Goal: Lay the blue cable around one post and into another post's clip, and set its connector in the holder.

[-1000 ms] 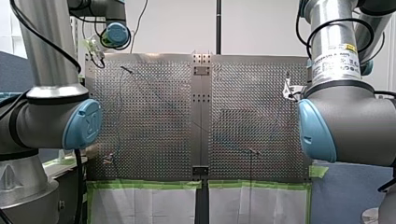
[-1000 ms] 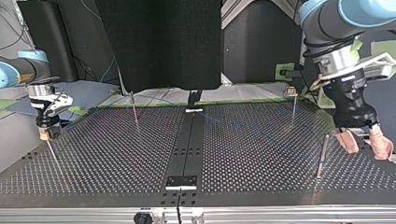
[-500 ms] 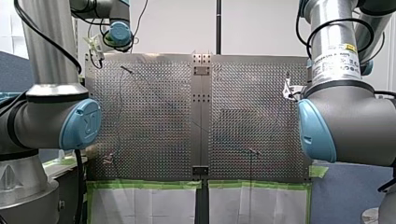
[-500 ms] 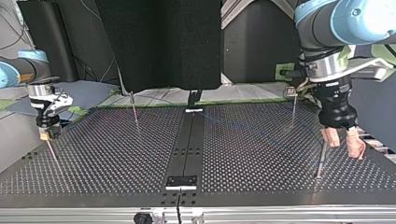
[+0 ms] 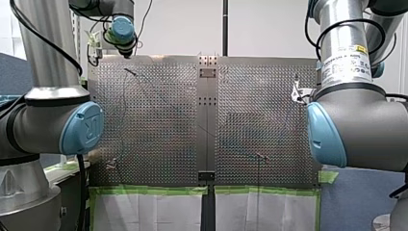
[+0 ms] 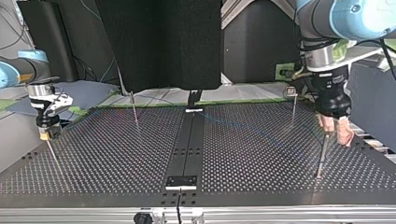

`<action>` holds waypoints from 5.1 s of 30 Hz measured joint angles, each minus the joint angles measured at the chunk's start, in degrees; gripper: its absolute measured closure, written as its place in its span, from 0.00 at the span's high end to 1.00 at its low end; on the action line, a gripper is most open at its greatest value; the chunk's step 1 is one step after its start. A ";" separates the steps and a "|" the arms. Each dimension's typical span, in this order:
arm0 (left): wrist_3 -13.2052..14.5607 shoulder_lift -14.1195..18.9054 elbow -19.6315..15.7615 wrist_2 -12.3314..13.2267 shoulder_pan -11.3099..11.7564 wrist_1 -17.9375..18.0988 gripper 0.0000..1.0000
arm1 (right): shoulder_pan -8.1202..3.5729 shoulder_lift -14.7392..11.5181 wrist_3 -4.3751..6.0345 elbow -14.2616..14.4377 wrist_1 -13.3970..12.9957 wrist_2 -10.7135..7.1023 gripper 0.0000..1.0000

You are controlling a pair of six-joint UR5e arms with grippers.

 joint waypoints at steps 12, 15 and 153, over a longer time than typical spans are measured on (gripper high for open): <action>7.04 -0.17 0.01 -0.01 -0.41 -4.02 1.00 | 0.00 0.00 0.00 0.00 0.00 0.00 1.00; 8.79 -0.17 -0.02 -0.01 -0.46 -4.06 1.00 | 0.00 0.00 0.00 0.00 0.00 0.00 1.00; 4.62 -18.70 -17.75 -10.07 -21.77 20.59 1.00 | 0.00 0.00 0.00 0.00 0.00 0.00 1.00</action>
